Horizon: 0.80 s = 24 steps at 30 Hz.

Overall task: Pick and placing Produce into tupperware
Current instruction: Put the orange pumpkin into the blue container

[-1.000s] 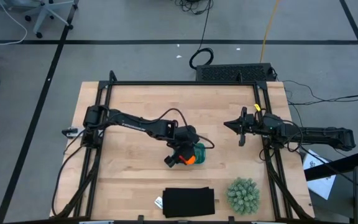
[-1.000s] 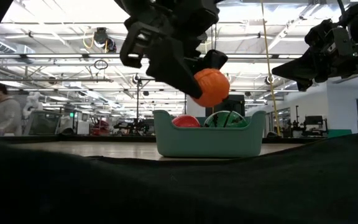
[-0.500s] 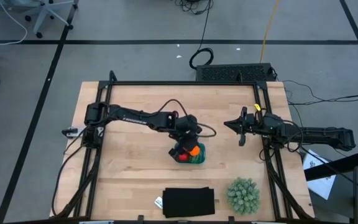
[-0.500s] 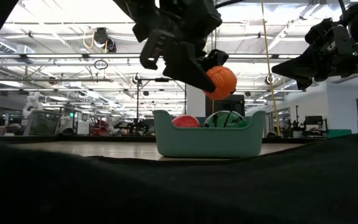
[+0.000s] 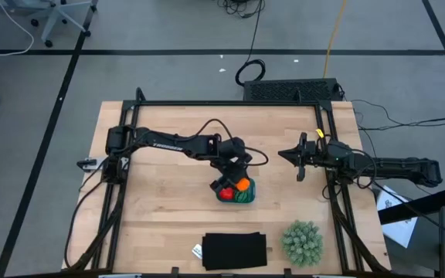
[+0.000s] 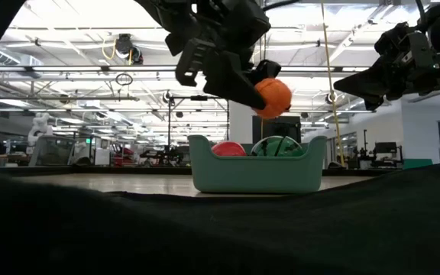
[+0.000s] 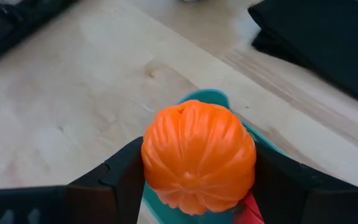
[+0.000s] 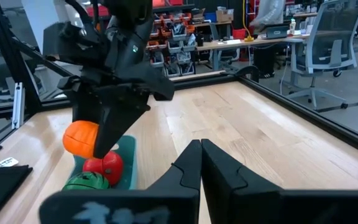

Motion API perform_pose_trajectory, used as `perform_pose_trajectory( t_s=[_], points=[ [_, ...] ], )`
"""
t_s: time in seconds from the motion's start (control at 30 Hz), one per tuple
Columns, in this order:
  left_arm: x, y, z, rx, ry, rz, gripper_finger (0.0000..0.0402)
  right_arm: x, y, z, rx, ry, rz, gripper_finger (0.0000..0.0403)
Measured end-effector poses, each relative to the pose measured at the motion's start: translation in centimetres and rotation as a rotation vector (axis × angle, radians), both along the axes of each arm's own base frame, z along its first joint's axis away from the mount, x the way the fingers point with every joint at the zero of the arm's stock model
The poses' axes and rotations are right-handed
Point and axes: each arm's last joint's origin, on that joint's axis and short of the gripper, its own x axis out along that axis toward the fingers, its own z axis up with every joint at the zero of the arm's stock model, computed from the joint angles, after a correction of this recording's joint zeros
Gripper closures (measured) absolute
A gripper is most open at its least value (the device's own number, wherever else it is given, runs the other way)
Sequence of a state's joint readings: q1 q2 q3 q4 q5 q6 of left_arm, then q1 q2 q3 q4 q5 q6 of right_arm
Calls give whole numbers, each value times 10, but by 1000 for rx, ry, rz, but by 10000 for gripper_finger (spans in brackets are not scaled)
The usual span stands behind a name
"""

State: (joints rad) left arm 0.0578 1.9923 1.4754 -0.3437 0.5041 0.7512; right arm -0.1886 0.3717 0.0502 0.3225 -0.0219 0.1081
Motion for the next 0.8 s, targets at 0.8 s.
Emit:
perform_pose_trajectory(
  t_s=[0.8],
  points=[
    [-6, -5, -17, -21, 166, 41, 165, 0, 0, 0, 2, 5, 0, 403]
  ],
)
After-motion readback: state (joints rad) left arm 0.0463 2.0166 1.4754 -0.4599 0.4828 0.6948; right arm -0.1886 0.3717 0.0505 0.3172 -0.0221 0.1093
